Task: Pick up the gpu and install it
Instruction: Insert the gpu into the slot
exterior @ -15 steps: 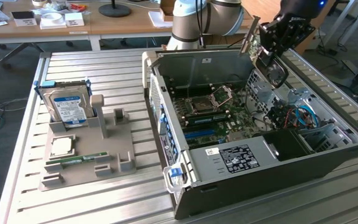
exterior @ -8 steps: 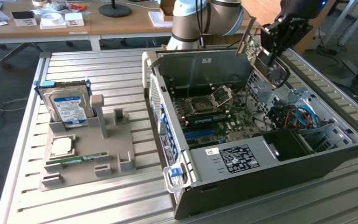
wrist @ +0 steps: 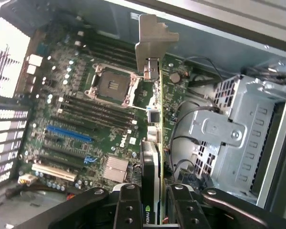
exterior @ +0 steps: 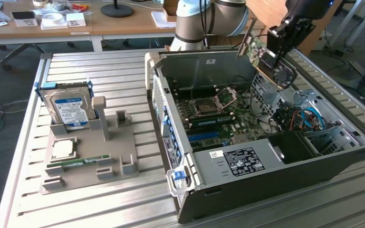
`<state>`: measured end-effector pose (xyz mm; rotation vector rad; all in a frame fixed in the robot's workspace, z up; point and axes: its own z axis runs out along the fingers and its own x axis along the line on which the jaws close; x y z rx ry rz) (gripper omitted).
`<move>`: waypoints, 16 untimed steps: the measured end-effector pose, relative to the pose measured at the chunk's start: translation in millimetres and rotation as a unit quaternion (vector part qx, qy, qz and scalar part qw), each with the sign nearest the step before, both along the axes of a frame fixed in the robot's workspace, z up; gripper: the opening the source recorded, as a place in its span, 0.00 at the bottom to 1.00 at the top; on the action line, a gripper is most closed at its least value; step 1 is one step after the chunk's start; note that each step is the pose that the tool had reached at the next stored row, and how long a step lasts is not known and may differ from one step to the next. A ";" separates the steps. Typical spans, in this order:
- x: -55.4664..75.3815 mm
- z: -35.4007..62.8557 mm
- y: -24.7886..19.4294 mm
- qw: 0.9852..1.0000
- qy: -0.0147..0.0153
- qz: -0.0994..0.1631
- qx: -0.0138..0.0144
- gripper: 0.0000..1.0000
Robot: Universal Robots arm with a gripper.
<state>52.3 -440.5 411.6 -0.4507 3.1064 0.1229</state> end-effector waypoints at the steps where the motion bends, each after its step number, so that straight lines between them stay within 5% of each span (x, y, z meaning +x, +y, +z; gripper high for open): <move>1: 0.0 -0.1 0.0 1.000 0.000 0.008 0.000 0.27; 9: 0.0 -0.8 0.0 0.997 0.000 0.071 0.000 0.27; 16: 0.0 -1.7 0.0 0.992 0.000 0.129 -0.001 0.27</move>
